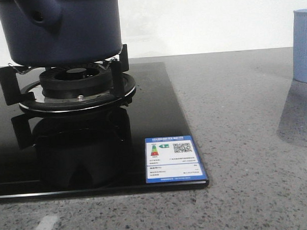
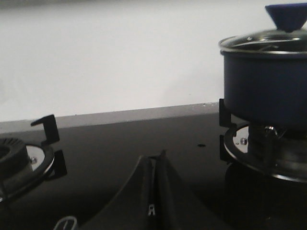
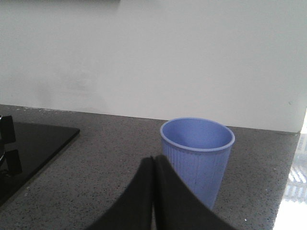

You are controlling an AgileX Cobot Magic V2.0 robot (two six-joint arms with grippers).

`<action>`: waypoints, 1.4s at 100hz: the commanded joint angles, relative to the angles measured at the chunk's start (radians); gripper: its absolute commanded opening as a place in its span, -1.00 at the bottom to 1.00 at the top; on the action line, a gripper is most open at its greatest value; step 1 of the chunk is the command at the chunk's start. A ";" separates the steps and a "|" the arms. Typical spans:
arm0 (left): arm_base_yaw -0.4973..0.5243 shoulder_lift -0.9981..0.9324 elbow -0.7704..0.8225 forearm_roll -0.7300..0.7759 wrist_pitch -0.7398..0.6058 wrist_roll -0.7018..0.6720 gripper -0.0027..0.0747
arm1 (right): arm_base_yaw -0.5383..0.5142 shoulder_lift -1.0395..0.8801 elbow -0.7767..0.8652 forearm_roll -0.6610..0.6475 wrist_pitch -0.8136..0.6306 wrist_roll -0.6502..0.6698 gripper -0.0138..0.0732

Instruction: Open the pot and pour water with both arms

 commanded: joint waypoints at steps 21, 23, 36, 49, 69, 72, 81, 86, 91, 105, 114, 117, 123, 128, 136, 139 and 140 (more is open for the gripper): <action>0.019 -0.093 0.023 0.043 0.009 -0.083 -0.98 | 0.001 -0.002 -0.026 0.032 -0.042 -0.009 -0.81; 0.015 -0.093 0.023 0.043 0.009 -0.083 -0.98 | 0.001 -0.002 -0.026 0.032 -0.042 -0.009 -0.81; 0.012 -0.092 0.021 0.015 0.018 -0.083 -0.98 | 0.001 -0.002 -0.026 0.032 -0.042 -0.009 -0.81; 0.012 -0.092 0.021 0.015 0.020 -0.083 -0.98 | 0.001 -0.002 -0.026 0.032 -0.042 -0.009 -0.81; 0.012 -0.092 0.021 0.015 0.020 -0.083 -0.98 | 0.001 -0.002 -0.026 0.032 -0.042 -0.009 -0.81; 0.012 -0.092 0.021 0.015 0.020 -0.083 -0.98 | 0.001 -0.002 -0.026 0.032 -0.042 -0.009 -0.81; 0.012 -0.092 0.021 0.015 0.020 -0.083 -0.98 | 0.001 -0.002 -0.026 0.032 -0.042 -0.009 -0.81; 0.012 -0.092 0.021 0.015 0.020 -0.083 -0.98 | 0.001 -0.002 -0.026 0.032 -0.042 -0.009 -0.81; 0.012 -0.092 0.021 0.015 0.020 -0.083 -0.98 | 0.001 -0.002 -0.026 0.032 -0.042 -0.009 -0.81; 0.012 -0.092 0.021 0.015 0.020 -0.083 -0.98 | 0.001 -0.002 -0.026 0.032 -0.042 -0.009 -0.81; 0.012 -0.092 0.021 0.015 0.020 -0.083 -0.98 | 0.001 -0.002 -0.026 0.032 -0.040 -0.009 -0.81; 0.012 -0.092 0.021 0.015 0.020 -0.083 -0.98 | 0.001 -0.002 -0.026 0.032 -0.037 -0.009 -0.81; 0.012 -0.092 0.021 0.015 0.020 -0.083 -0.98 | 0.001 -0.002 -0.026 0.032 -0.037 -0.009 -0.81; 0.012 -0.092 0.021 0.015 0.020 -0.083 -0.98 | 0.001 -0.002 -0.026 0.032 -0.037 -0.009 -0.81; 0.012 -0.092 0.021 0.015 0.020 -0.083 -0.98 | 0.001 -0.002 -0.026 0.032 -0.037 -0.009 -0.81; 0.012 -0.092 0.021 0.015 0.020 -0.083 -0.98 | 0.001 -0.002 -0.026 0.032 -0.037 -0.009 -0.81; 0.012 -0.092 0.021 0.015 0.020 -0.083 -0.98 | 0.001 -0.002 -0.026 0.032 -0.037 -0.009 -0.81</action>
